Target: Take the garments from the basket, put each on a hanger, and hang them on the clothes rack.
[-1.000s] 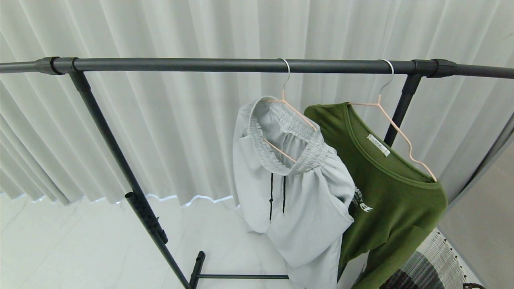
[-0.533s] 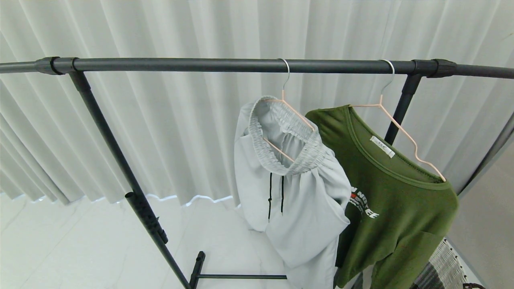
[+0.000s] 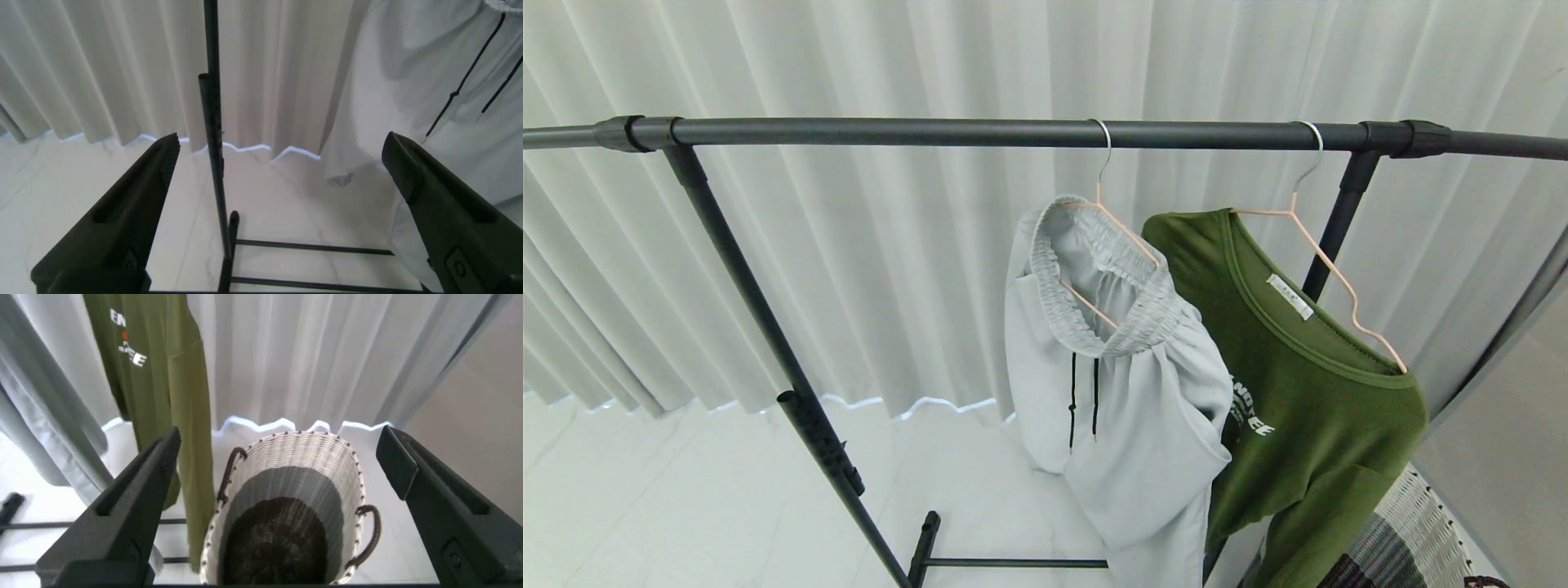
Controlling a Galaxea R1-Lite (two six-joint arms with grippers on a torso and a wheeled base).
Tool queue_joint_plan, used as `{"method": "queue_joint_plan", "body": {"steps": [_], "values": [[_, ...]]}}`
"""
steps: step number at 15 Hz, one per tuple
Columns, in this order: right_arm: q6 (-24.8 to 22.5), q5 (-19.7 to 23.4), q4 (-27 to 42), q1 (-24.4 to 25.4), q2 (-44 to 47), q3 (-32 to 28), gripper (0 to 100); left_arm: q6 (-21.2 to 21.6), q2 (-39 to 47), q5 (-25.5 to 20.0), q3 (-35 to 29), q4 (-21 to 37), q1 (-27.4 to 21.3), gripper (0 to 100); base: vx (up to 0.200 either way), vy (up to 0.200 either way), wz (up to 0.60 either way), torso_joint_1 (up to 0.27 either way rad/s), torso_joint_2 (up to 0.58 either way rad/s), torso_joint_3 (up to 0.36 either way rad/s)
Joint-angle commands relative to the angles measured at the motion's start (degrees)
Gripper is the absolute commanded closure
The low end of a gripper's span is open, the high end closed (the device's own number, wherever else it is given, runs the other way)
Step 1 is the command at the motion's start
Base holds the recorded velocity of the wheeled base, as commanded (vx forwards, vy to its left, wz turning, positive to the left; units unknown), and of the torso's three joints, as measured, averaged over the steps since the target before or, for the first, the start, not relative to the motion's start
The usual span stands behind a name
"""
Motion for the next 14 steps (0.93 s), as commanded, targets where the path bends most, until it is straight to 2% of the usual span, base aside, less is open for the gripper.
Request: {"method": "queue_joint_plan", "body": {"steps": [1, 14], "values": [[0.0, 0.0, 0.0, 0.0, -0.1, 0.0, 0, 0.0, 0.1, 0.0, 0.0, 0.0, 0.0, 0, 0.0, 0.0, 0.0, 0.0, 0.0, 0.0], [-0.1, 0.0, 0.0, 0.0, -0.1, 0.0, 0, 0.0, 0.1, 0.0, 0.0, 0.0, 0.0, 0, 0.0, 0.0, 0.0, 0.0, 0.0, 0.0]]}}
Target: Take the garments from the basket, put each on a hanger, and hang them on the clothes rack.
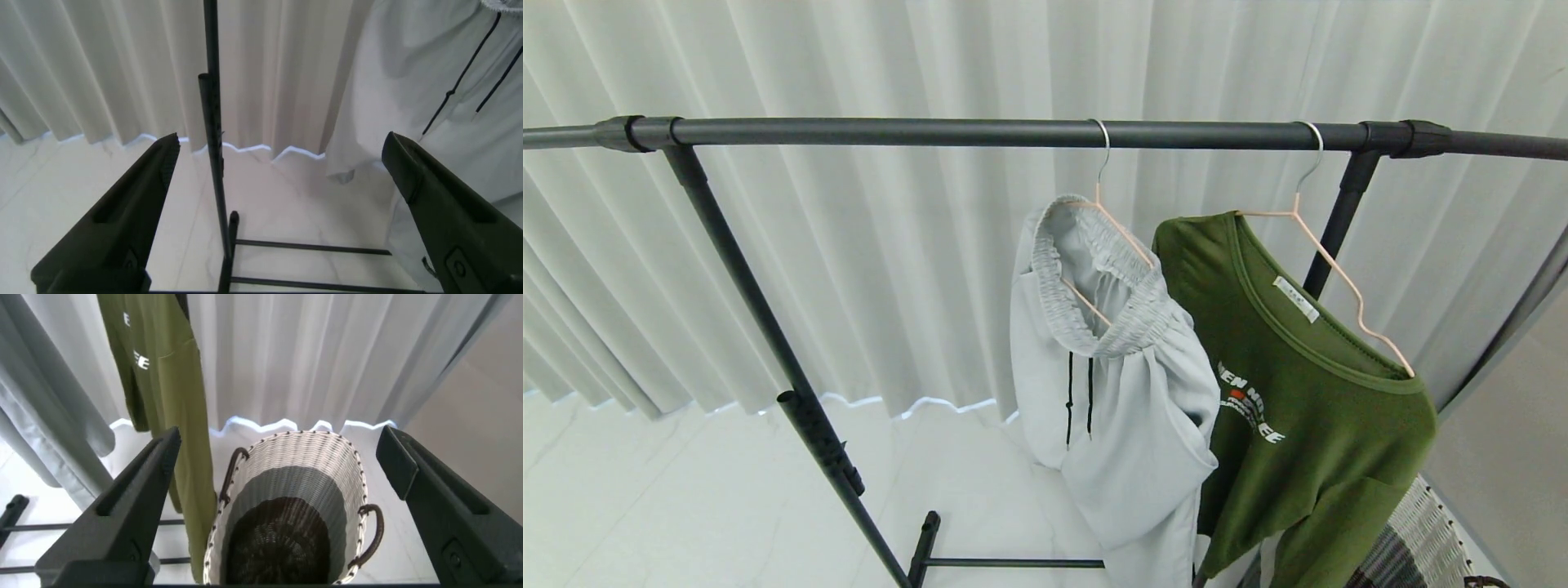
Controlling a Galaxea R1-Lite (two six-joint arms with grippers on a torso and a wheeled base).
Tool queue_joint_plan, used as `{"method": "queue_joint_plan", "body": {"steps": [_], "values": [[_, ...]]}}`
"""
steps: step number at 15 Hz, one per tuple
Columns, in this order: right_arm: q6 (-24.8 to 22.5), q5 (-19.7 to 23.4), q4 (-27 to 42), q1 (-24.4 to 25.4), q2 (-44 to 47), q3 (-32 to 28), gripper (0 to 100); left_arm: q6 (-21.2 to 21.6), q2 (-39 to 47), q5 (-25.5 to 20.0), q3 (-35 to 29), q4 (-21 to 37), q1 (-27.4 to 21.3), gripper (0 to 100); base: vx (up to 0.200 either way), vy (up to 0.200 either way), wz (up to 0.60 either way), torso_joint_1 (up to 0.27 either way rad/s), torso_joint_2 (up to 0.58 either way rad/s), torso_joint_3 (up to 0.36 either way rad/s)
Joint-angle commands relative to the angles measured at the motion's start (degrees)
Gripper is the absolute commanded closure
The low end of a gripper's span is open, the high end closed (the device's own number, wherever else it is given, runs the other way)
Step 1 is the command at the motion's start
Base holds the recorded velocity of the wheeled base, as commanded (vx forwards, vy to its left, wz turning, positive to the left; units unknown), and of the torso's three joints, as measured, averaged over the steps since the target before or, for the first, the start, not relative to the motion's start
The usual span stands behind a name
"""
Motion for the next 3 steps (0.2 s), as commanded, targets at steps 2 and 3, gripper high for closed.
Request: {"method": "queue_joint_plan", "body": {"steps": [2, 3], "values": [[-0.1, 0.0, 0.0, 0.0, 0.0, 0.0, 0, 0.0, 0.1, 0.0, 0.0, 0.0, 0.0, 0, 0.0, 0.0, 0.0, 0.0, 0.0, 0.0], [0.0, 0.0, 0.0, 0.1, 0.0, 0.0, 0, 0.0, 0.1, 0.0, 0.0, 0.0, 0.0, 0, 0.0, 0.0, 0.0, 0.0, 0.0, 0.0]]}}
